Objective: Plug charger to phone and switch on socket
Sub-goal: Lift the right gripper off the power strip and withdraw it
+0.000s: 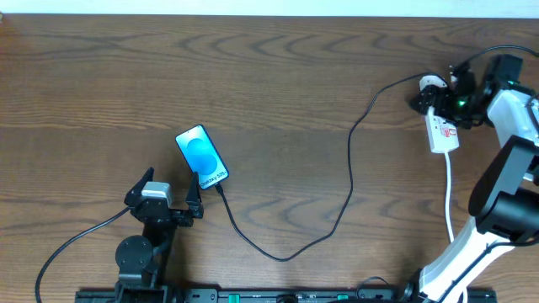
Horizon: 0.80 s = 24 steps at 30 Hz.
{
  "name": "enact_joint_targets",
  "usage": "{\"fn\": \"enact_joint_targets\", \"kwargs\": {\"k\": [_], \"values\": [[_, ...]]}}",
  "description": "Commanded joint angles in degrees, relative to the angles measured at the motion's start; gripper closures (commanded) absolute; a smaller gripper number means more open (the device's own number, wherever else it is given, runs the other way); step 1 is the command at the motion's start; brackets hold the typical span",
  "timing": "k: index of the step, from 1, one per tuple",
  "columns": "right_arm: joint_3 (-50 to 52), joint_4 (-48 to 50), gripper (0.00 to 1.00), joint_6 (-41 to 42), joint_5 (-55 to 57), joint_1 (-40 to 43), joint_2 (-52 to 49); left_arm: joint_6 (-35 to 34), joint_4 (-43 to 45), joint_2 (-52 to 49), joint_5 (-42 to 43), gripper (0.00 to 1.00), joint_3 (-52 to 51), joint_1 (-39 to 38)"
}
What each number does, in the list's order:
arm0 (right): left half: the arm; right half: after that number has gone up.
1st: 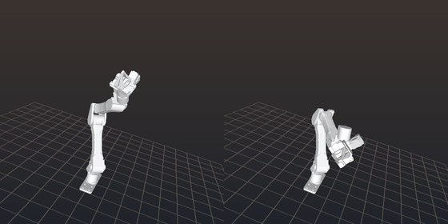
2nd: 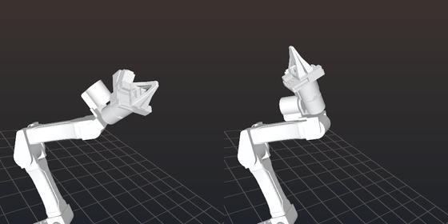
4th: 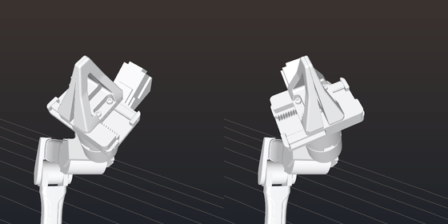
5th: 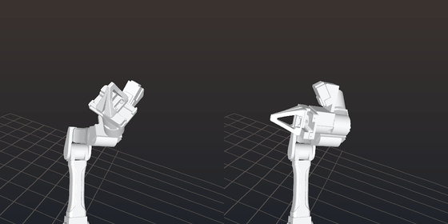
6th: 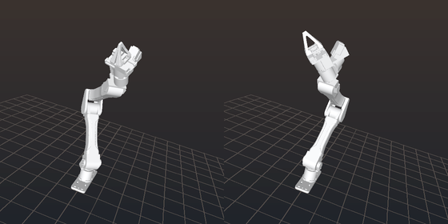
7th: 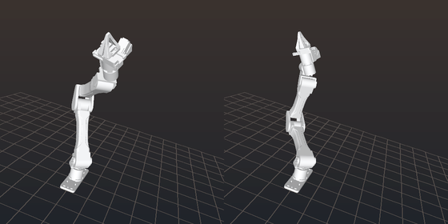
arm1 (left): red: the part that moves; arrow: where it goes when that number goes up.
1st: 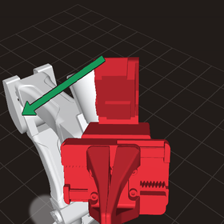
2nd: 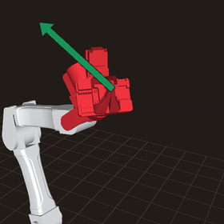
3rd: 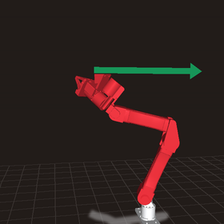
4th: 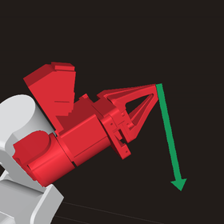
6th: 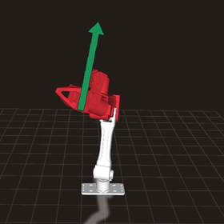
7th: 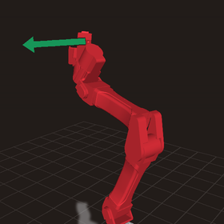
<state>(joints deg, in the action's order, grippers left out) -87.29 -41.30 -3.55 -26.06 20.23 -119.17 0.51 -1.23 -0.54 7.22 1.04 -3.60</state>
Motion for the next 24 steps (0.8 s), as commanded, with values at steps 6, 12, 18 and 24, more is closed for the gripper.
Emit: {"fn": "enact_joint_targets", "kwargs": {"k": [6,12,18,24], "values": [[-2.40,-2.47,0.01,1.16,6.78,-1.01,6.71,0.98,-2.19,0.35,1.29,0.08,-0.81,-0.09],[-2.40,-5.64,0.01,1.18,12.07,-1.03,14.01,0.98,-2.19,0.35,1.29,0.09,-0.81,-0.09],[-2.40,-10.47,0.01,4.04,18.58,-1.05,21.86,0.98,-2.19,0.35,1.29,0.08,-0.81,-0.09],[-2.40,-15.10,0.01,6.10,21.46,-1.05,28.92,0.98,-2.19,0.35,1.29,0.09,-0.81,-0.09]]}}
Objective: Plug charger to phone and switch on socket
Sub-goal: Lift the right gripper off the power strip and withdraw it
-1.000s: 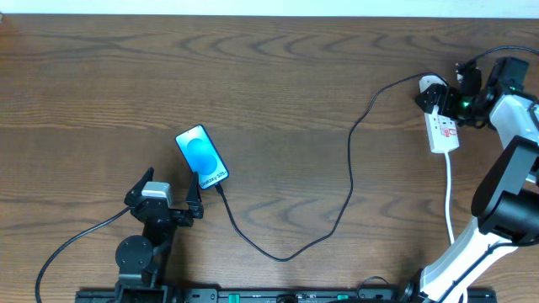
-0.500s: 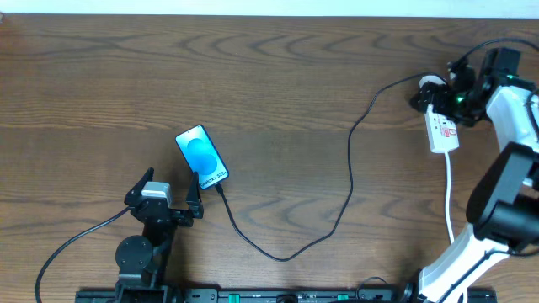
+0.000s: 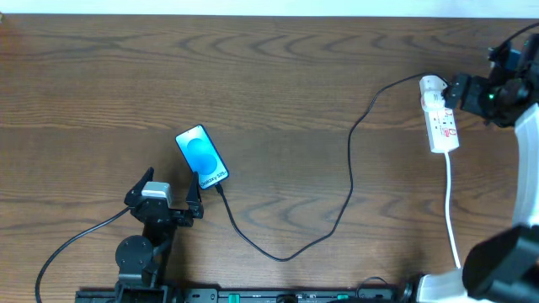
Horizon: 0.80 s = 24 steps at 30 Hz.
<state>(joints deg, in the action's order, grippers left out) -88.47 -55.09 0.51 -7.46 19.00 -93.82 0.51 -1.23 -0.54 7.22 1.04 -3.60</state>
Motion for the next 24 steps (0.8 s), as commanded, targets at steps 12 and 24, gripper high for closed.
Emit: {"fn": "enact_joint_targets", "kwargs": {"k": [12,24], "values": [[-1.20,-8.83,0.01,2.01,2.84,0.17,14.84,0.98,-2.19,0.35,1.29,0.09,-0.81,-0.09],[-1.20,-10.80,0.01,2.03,2.84,0.17,15.50,0.98,-2.19,0.35,1.29,0.09,-0.81,-0.09]]}}
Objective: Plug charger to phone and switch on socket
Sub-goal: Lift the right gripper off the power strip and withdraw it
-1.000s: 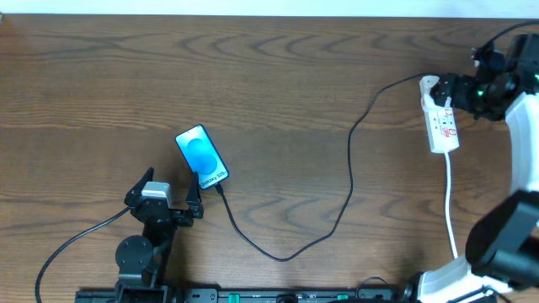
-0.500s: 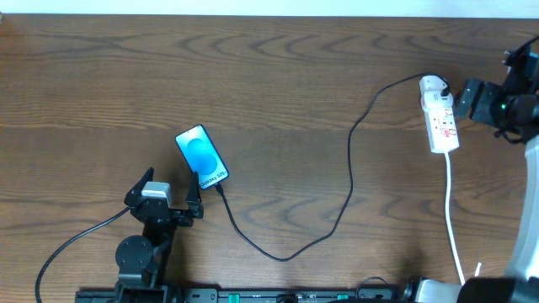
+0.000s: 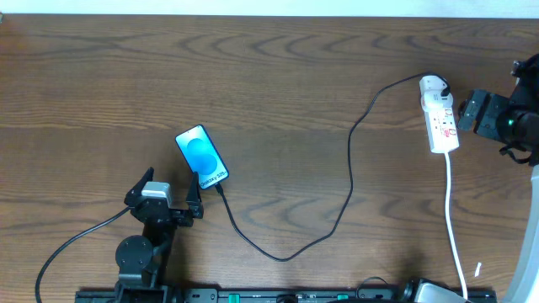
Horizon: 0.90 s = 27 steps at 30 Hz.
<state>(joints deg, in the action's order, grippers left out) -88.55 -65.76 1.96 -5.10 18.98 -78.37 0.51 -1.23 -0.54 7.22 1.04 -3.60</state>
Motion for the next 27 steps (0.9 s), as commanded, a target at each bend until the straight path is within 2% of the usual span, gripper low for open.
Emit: {"fn": "enact_joint_targets", "kwargs": {"k": [1,21,27], "values": [[-1.11,-0.13,0.01,0.57,0.48,0.20,0.04,0.98,-2.19,0.35,1.29,0.09,-0.81,-0.09],[-1.03,-0.48,0.01,0.57,0.50,0.22,0.13,0.98,-2.19,0.35,1.29,0.09,-0.81,-0.09],[0.13,-0.17,0.01,0.57,0.96,0.20,3.30,0.98,-2.19,0.35,1.29,0.08,-0.81,-0.09]]}}
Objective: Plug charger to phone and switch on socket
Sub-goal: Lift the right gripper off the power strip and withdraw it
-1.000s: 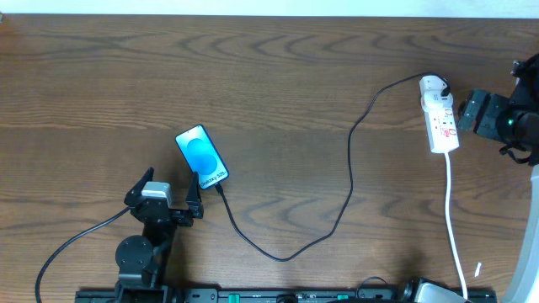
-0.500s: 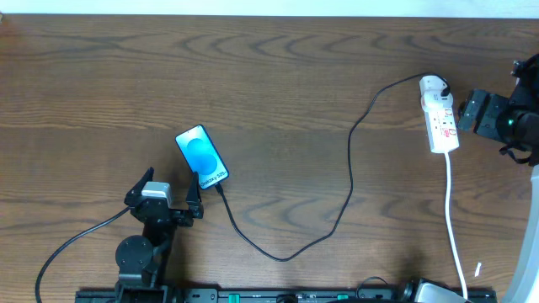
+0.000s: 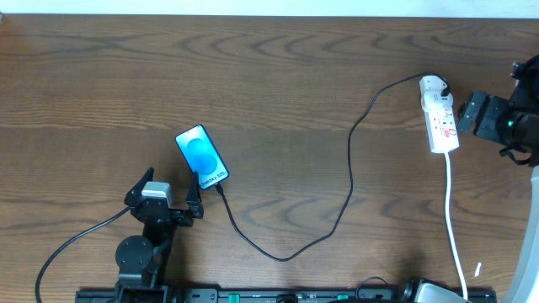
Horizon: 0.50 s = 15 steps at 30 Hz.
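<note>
The phone [image 3: 202, 157] lies face up with a blue screen, left of the table's middle. A black charger cable [image 3: 350, 168] runs from the phone's near end in a loop to a plug at the far end of the white power strip [image 3: 440, 120]. My left gripper [image 3: 166, 196] rests open just in front of the phone, holding nothing. My right gripper [image 3: 465, 112] hovers just right of the strip, apart from it, its fingers looking shut and empty. The strip's switch is too small to read.
The strip's white lead [image 3: 453, 227] runs toward the near edge at the right. A black lead [image 3: 76, 236] trails from the left arm's base. A black rail [image 3: 253, 295] lines the near edge.
My right gripper was first on the far end of the power strip, by the plug. Then it stood off the strip's far right corner. After that it hung lower, beside the strip's right edge, where it remains. The phone, cable and left arm kept still throughout.
</note>
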{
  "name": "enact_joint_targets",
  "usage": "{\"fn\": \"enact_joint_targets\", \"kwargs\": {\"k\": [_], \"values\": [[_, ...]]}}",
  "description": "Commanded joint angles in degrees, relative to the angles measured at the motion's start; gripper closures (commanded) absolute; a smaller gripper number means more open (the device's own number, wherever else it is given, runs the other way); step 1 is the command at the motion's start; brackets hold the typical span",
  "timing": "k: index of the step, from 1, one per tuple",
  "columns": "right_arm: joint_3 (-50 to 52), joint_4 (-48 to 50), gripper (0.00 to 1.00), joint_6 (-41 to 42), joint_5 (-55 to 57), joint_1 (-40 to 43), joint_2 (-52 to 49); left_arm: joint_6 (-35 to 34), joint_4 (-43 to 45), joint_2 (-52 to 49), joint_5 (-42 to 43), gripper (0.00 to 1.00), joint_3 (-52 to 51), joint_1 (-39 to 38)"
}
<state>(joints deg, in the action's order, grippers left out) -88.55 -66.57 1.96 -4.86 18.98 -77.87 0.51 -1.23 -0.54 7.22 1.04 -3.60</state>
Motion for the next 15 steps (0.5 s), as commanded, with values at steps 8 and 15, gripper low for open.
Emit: {"fn": "enact_joint_targets", "kwargs": {"k": [8,15], "values": [[19.47,17.75,0.01,0.85,-0.04,-1.75,15.98,0.98,-2.19,0.35,1.29,0.08,-0.81,-0.09],[40.41,33.90,0.01,1.05,-3.72,-3.98,26.47,0.98,-2.16,0.35,1.29,0.08,-0.81,-0.09]]}}
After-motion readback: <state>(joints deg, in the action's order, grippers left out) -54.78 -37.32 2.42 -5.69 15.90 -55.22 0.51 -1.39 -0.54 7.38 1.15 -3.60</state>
